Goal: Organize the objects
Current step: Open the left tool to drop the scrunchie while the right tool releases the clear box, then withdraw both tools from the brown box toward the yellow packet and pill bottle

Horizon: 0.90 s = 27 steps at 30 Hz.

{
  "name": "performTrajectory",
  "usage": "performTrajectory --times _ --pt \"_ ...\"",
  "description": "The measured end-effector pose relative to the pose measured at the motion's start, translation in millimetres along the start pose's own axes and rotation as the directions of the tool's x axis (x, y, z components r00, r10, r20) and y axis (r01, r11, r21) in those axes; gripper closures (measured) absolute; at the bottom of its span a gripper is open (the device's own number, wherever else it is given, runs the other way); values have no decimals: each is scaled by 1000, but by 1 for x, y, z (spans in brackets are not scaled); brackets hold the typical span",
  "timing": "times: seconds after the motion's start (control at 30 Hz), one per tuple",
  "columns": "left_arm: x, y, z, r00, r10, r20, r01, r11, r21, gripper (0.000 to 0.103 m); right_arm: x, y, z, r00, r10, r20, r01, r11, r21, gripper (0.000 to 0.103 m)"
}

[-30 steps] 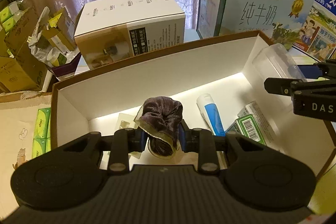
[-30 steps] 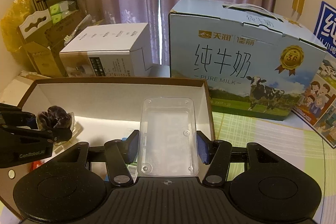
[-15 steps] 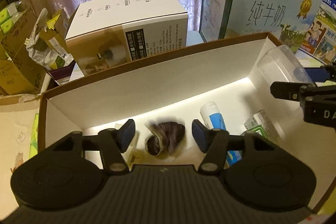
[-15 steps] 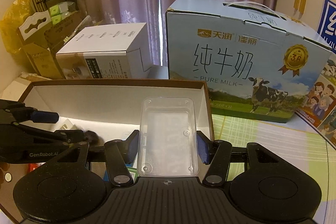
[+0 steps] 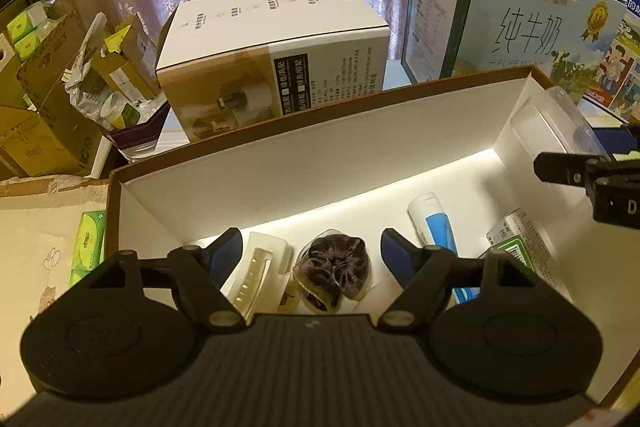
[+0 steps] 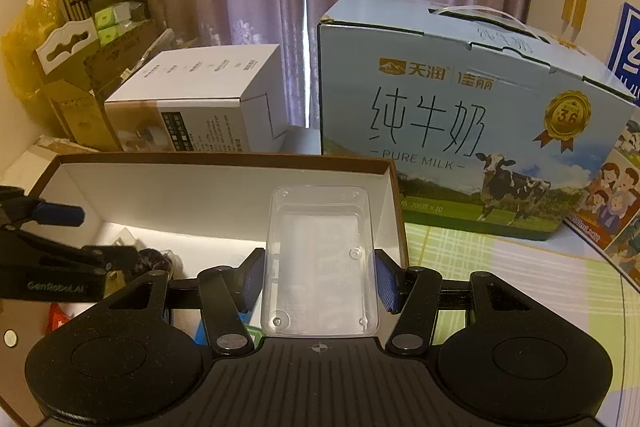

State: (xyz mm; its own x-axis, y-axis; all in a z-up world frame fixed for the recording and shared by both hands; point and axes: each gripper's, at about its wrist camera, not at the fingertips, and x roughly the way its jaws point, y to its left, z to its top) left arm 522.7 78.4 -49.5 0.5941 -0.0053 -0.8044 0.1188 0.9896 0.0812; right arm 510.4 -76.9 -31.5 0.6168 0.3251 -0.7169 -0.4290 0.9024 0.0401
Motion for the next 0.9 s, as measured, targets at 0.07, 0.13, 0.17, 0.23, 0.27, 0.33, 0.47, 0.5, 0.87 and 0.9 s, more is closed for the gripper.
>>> performTrajectory --times 0.07,0.13,0.17,0.23,0.27,0.33,0.47,0.5,0.87,0.9 --pt "-1 1 -2 1000 -2 -1 2 1000 -2 25 -1 0 1 1000 -9 21 9 1000 4 50" --pt "-2 1 -3 1000 -5 -2 5 1000 -1 25 -2 -1 2 999 -14 41 14 1000 3 50" --pt "-3 1 -4 1000 -11 -2 11 1000 1 25 -3 -1 2 999 -18 49 17 1000 3 50" --pt "-5 1 -6 1000 -13 -3 13 1000 2 24 -7 -2 3 998 -18 60 17 1000 8 50" --pt "-6 1 -7 1000 -15 -3 15 1000 2 24 -9 -3 3 998 -15 62 14 1000 10 50" --pt "-9 1 -9 1000 -16 -2 16 1000 2 23 -15 -3 2 998 -5 69 4 1000 15 49" --pt "-17 3 -12 1000 -17 8 17 1000 -10 19 -27 -3 -6 998 8 70 -9 1000 7 48" --pt "-19 4 -13 1000 -17 10 17 1000 -13 19 -29 -2 -8 998 9 67 -9 1000 7 48" --pt "-55 12 -21 999 -29 45 32 998 -49 14 -65 -1 -35 997 36 72 -41 997 62 41" --pt "-60 12 -23 998 -31 50 34 998 -52 13 -68 -1 -37 996 40 74 -45 997 69 40"
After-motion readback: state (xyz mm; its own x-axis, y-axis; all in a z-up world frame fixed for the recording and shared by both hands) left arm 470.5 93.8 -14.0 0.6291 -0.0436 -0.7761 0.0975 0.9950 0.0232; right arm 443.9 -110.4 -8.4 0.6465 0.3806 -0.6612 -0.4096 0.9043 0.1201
